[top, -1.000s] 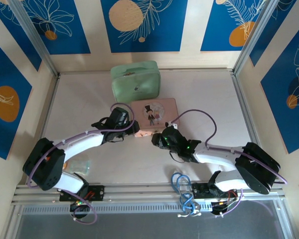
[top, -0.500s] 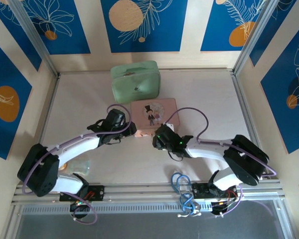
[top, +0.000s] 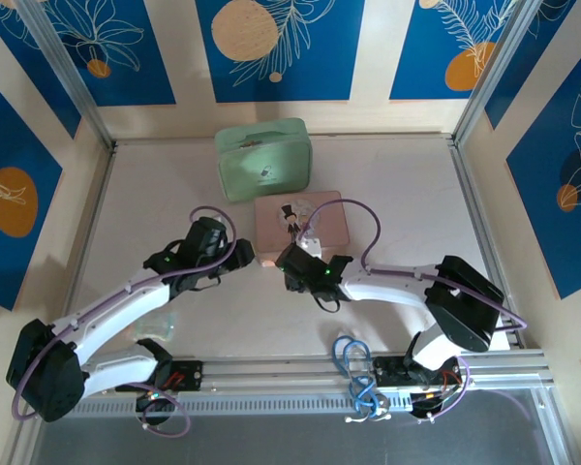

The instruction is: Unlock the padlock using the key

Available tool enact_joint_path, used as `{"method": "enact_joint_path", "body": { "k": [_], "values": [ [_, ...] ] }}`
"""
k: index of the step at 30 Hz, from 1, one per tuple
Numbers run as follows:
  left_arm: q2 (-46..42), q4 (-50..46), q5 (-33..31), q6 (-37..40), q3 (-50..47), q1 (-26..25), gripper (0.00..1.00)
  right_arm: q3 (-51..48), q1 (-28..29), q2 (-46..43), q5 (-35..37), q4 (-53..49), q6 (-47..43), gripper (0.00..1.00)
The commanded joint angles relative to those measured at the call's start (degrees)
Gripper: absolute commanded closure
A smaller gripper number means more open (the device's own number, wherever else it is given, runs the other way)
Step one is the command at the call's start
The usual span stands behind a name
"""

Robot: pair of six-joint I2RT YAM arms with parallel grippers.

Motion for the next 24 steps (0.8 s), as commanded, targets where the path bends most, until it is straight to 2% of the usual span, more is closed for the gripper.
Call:
{"method": "enact_joint_path", "body": {
  "k": [1, 6, 10, 15, 20, 21, 24],
  "values": [
    [-1.0, -6.5, -2.2, 2.5, -0.9, -0.5, 0.38, -1.0, -0.6, -4.0, 4.4, -5.4, 2.3, 0.46],
    [-0.5, -10.6, -3.8, 2.8, 0.6, -1.8, 0.38, -5.8, -2.7, -9.3, 3.2, 1.3, -0.4, 0.44],
    [-1.4, -15.7, -8.1, 0.0, 1.0, -1.8, 0.37, -7.0, -7.6, -10.6, -1.1, 4.6, -1.6, 0.44],
    [-2.1, -21.4, -9.8, -4.9, 4.7, -1.9, 0.39, -2.7, -11.8, -9.3, -4.2, 2.5, -3.9, 0.45],
    [-2.1, -22.8, -10.9, 0.1, 8.0, -1.7, 0.36, -6.5, -12.3, -11.4, -4.6, 6.8, -2.9, 0.45],
    [-1.8, -21.5, -10.0, 0.8, 7.9, -1.8, 0.37, -7.3, -12.6, -11.3, -5.1, 6.8, -1.5, 0.47],
    [-2.1, -16.8, -7.1, 0.9, 6.3, -1.7, 0.38, -9.2, -12.7, -10.2, -6.7, 8.1, 1.0, 0.63]
  ]
}}
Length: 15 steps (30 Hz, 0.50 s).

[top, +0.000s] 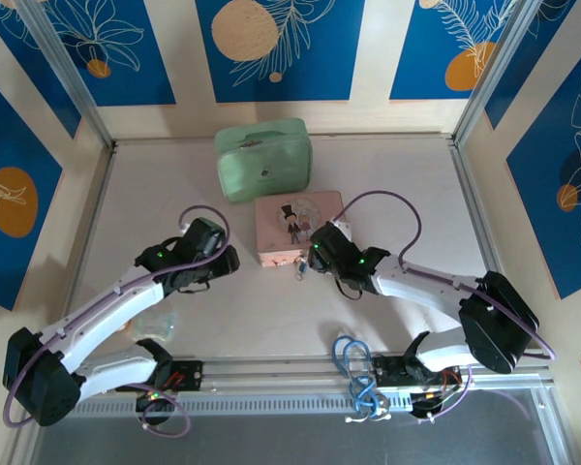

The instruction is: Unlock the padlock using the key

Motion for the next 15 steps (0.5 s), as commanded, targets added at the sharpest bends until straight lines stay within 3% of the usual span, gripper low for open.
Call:
{"method": "enact_joint_path", "body": {
  "k": [1, 3, 4, 7, 10, 15],
  "values": [
    [-0.9, 3.8, 2.2, 1.6, -1.1, -0.2, 0.39, -2.4, -0.5, 0.7, -2.4, 1.5, 3.2, 0.71],
    [-2.3, 6.5, 2.9, 1.3, -2.7, -0.2, 0.4, -2.5, -1.3, 2.4, -4.0, 1.9, 3.3, 0.87],
    [-3.0, 7.7, 3.2, 0.7, -3.6, -0.2, 0.41, -2.2, -1.6, 3.3, -4.2, 1.5, 3.4, 0.89],
    [-3.7, 10.7, 5.3, 0.5, -5.2, -0.3, 0.42, -2.2, -2.0, 4.7, -5.3, 3.1, 2.8, 0.9],
    [-3.4, 11.6, 7.0, 0.9, -6.0, -0.3, 0.43, -2.3, -1.5, 7.0, -7.3, 7.0, 1.5, 0.84],
    [-2.5, 12.2, 7.6, 2.5, -6.9, -0.3, 0.43, -1.9, 0.0, 11.5, -7.2, 10.1, 2.4, 0.88]
  ]
}}
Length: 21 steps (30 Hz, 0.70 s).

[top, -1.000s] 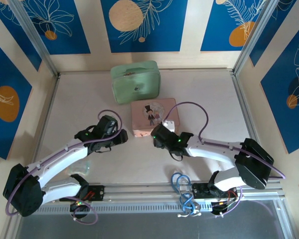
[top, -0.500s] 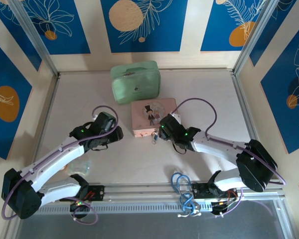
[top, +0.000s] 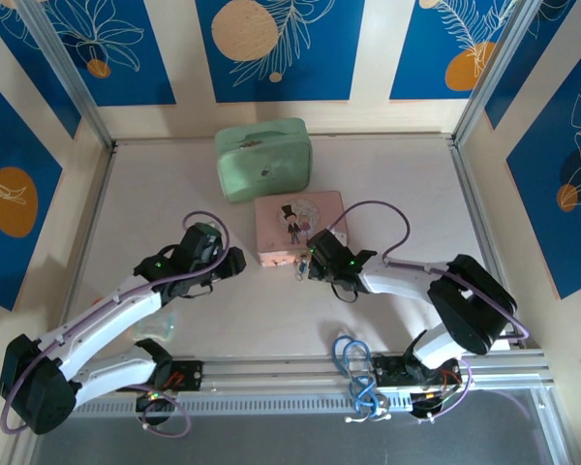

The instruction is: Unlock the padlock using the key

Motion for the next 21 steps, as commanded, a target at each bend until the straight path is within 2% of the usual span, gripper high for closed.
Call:
{"method": "enact_joint_path", "body": {
  "k": [1, 7, 18, 21],
  "values": [
    [0.9, 1.5, 1.5, 2.3, -0.9, -0.3, 0.43, 0.6, 0.6, 3.1, -2.0, 3.2, 0.2, 0.88],
    [2.1, 3.6, 1.9, 2.9, -1.7, -0.3, 0.44, 1.2, 1.2, 5.1, -2.2, 6.2, -1.5, 0.89],
    [3.4, 6.7, 3.2, 1.2, -3.8, -0.3, 0.44, 6.7, 5.7, 7.8, 1.4, 3.0, -5.8, 0.88],
    [3.5, 7.1, 3.2, 0.7, -4.2, -0.3, 0.44, 6.3, 5.9, 7.2, 1.8, 3.4, -5.7, 0.84]
  ]
}}
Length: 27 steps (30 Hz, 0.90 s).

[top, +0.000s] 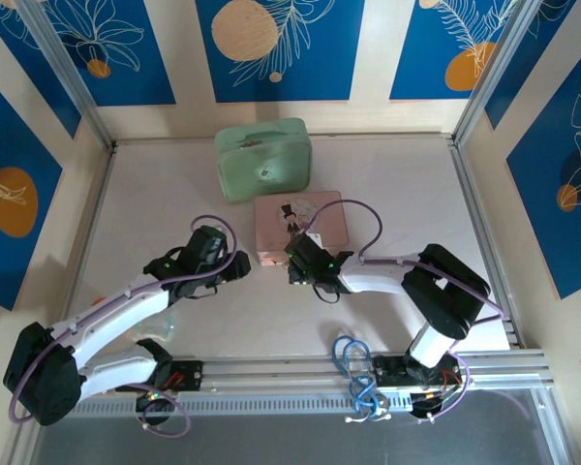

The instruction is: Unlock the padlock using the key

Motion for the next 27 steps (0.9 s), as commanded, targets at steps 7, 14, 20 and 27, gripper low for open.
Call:
{"method": "enact_joint_path", "body": {
  "k": [7, 14, 20, 27],
  "values": [
    [-0.7, 1.1, 1.0, -0.9, -1.5, -0.3, 0.44, -2.4, 1.4, -6.0, 4.7, -2.6, 4.2, 0.52],
    [-0.4, 1.8, 1.1, -0.8, -2.0, -0.3, 0.44, -3.9, 0.8, -4.5, 2.0, 2.1, 3.4, 0.44],
    [-1.3, 1.6, 1.0, -0.8, -2.8, -0.3, 0.44, -2.4, 0.6, -1.5, 1.9, 3.7, 3.1, 0.37],
    [-3.5, 0.7, 0.3, -1.1, -4.0, -0.3, 0.44, 4.2, 1.7, 4.1, 6.5, -3.1, 1.8, 0.36]
  ]
}}
